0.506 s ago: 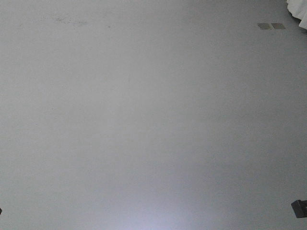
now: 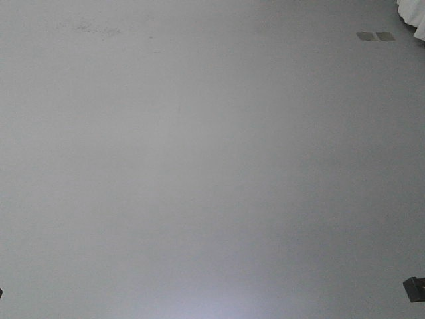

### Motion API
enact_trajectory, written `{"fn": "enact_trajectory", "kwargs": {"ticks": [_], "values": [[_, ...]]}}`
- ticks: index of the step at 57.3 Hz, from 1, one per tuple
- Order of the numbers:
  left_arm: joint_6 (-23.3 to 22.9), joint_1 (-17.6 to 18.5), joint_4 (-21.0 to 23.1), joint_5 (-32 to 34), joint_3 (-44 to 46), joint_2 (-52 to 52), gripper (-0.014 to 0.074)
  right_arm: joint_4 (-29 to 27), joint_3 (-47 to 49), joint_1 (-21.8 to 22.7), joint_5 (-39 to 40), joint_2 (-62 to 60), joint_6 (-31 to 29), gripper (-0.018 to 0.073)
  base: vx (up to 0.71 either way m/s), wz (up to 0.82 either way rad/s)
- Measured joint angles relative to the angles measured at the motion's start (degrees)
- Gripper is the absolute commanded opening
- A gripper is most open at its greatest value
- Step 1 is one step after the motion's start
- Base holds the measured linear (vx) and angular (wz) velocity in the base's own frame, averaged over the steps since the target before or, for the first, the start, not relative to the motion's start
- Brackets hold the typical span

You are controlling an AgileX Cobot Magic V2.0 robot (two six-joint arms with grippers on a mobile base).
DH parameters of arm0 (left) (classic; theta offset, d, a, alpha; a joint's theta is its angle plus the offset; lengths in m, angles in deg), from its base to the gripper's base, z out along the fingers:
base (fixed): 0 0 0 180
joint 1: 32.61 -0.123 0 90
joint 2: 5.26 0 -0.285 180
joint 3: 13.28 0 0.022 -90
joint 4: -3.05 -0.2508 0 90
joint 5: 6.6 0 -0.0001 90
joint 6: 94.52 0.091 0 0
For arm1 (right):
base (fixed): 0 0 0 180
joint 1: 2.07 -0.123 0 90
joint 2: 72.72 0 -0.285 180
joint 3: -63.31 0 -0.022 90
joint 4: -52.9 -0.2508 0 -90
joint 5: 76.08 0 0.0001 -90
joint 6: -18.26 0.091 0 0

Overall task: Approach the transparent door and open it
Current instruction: 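Drive the base forward across the grey floor, arms held still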

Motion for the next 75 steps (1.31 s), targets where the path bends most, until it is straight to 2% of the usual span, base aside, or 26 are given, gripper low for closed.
{"fn": "enact_trajectory", "kwargs": {"ticks": [44, 75], "values": [[0.0, 0.0, 0.0, 0.0, 0.0, 0.0, 0.0004, 0.0, 0.0, 0.0, 0.0, 0.0, 0.0, 0.0, 0.02, -0.03], [0.0, 0.0, 0.0, 0.0, 0.0, 0.0, 0.0004, 0.0, 0.0, 0.0, 0.0, 0.0, 0.0, 0.0, 0.2, 0.03]]}}
